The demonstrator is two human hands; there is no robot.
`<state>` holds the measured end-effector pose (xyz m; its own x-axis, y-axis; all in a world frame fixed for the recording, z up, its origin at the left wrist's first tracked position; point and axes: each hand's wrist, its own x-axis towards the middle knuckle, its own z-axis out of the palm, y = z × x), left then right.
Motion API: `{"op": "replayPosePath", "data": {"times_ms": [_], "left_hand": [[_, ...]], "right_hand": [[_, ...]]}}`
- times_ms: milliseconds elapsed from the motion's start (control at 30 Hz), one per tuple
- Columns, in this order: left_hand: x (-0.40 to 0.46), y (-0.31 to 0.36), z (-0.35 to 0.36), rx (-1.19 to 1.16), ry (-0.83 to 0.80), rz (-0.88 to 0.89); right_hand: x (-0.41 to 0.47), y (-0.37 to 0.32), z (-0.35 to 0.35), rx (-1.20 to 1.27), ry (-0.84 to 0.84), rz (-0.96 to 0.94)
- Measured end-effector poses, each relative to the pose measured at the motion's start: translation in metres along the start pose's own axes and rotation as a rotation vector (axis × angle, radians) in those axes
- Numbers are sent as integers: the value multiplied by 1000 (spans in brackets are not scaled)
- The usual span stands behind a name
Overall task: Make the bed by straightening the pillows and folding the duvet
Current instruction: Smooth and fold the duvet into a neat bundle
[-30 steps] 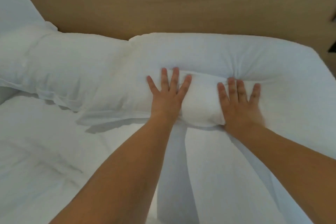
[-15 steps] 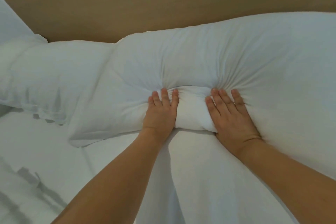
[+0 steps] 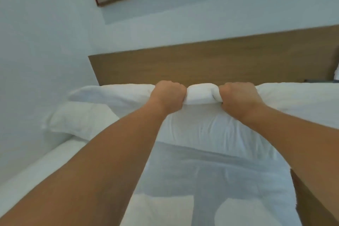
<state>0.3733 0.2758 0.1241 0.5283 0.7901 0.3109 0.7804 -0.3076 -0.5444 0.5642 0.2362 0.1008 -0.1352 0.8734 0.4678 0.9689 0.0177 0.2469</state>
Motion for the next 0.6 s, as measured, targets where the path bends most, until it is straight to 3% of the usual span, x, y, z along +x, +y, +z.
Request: {"op": "replayPosePath", "data": {"times_ms": [167, 333, 467, 600], "left_hand": [[-77, -129, -101, 60, 26, -145], [-229, -261, -174, 216, 52, -372], [-364, -340, -198, 380, 83, -499], [-504, -389, -182, 645, 40, -517]], "right_hand": [[32, -65, -147, 52, 210, -109], [39, -200, -270, 212, 576, -296], [21, -322, -340, 330, 800, -436], [-5, -463, -361, 522, 961, -585]]}}
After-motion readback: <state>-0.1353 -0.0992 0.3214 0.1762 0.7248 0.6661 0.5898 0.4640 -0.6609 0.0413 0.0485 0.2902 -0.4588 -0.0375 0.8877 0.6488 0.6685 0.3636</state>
